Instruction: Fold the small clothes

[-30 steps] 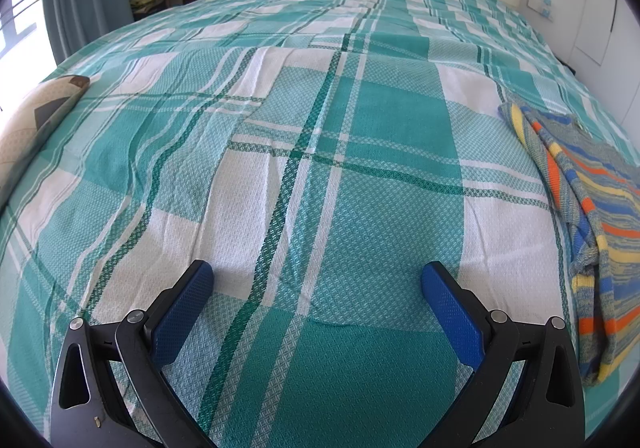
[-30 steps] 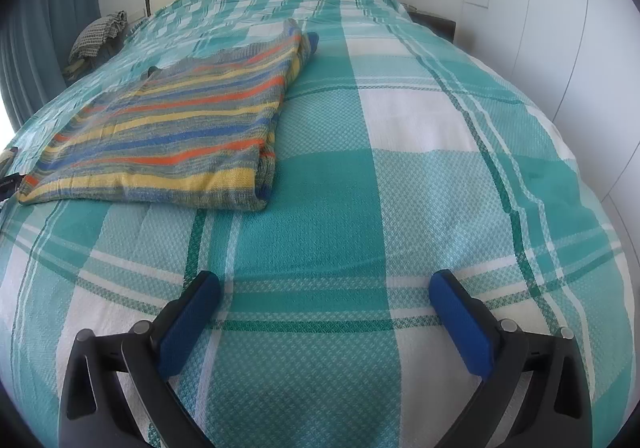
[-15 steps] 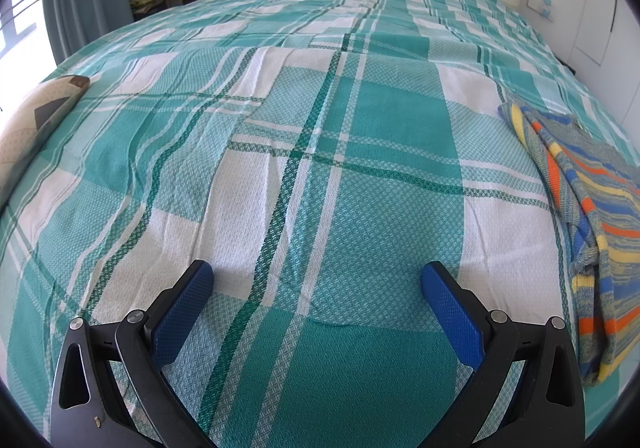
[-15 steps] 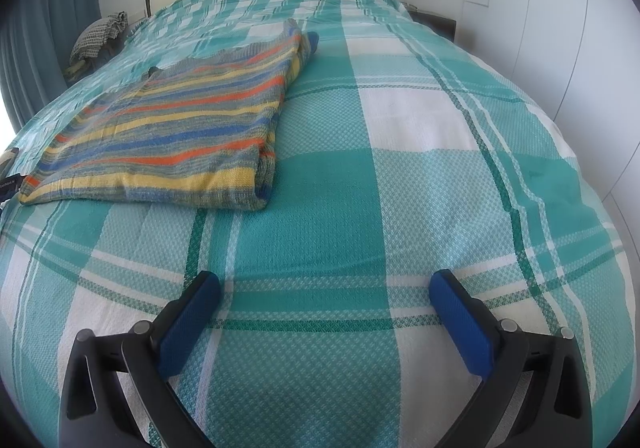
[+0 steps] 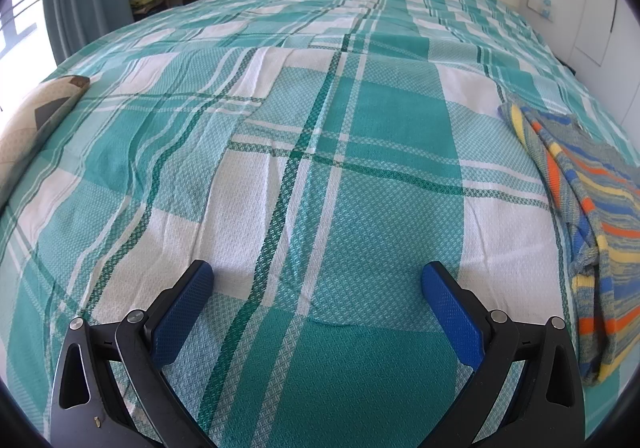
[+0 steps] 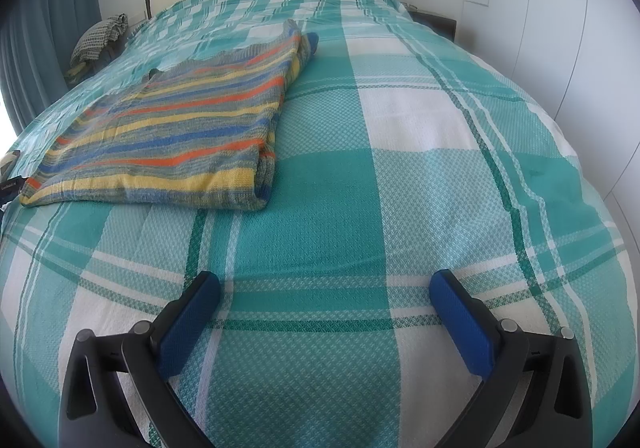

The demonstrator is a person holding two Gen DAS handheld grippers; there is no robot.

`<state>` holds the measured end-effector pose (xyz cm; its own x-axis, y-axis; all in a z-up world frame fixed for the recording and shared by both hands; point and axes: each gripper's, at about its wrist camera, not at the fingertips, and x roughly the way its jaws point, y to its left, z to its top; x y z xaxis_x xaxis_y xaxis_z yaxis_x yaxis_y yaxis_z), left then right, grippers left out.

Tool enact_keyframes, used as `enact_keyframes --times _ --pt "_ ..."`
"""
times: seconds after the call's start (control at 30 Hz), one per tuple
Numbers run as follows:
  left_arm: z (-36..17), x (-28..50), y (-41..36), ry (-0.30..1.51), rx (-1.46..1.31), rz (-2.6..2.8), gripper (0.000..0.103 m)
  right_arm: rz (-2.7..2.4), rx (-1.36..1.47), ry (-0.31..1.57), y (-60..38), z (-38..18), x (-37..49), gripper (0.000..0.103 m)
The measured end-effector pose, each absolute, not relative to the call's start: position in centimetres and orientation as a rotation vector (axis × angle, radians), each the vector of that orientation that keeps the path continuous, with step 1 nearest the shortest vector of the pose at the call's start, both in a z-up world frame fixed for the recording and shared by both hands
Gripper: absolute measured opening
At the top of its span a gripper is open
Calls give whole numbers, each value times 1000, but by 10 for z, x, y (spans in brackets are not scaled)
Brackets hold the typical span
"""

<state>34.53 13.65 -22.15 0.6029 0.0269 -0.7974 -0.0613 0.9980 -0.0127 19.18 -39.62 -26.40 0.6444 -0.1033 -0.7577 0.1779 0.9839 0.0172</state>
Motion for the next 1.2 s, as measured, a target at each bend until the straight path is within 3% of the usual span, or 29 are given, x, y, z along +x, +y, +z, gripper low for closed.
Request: enact_keyframes --times 0.3,0.43,0.63,0.87,0.93,1.0,1.03,1.07,1.1,1.2 --pt "-215 341 133 1009 -33 67 102 -159 96 856 -396 -265 191 103" --pt "-182 286 99 962 -51 5 100 -155 103 853 -397 -264 191 103" --pt "-128 224 -87 784 273 -496 101 -47 144 925 -408 -249 201 101" --pt "-163 221 -284 712 535 -781 101 93 332 898 -472 -191 247 94" --pt "-177 230 -312 731 556 -764 94 143 414 905 -488 -182 275 85" --pt "-192 238 -329 777 574 -755 69 199 486 921 -498 -178 307 83" --pt "-194 240 -330 787 556 -761 65 221 520 934 -501 -179 324 83" --pt "-192 240 -328 778 529 -759 46 240 553 954 -502 -182 343 83" --pt "-191 240 -326 775 519 -740 15 246 574 972 -502 -187 361 83" --pt "-183 250 -314 817 399 -757 10 228 627 1000 -499 -206 409 83"
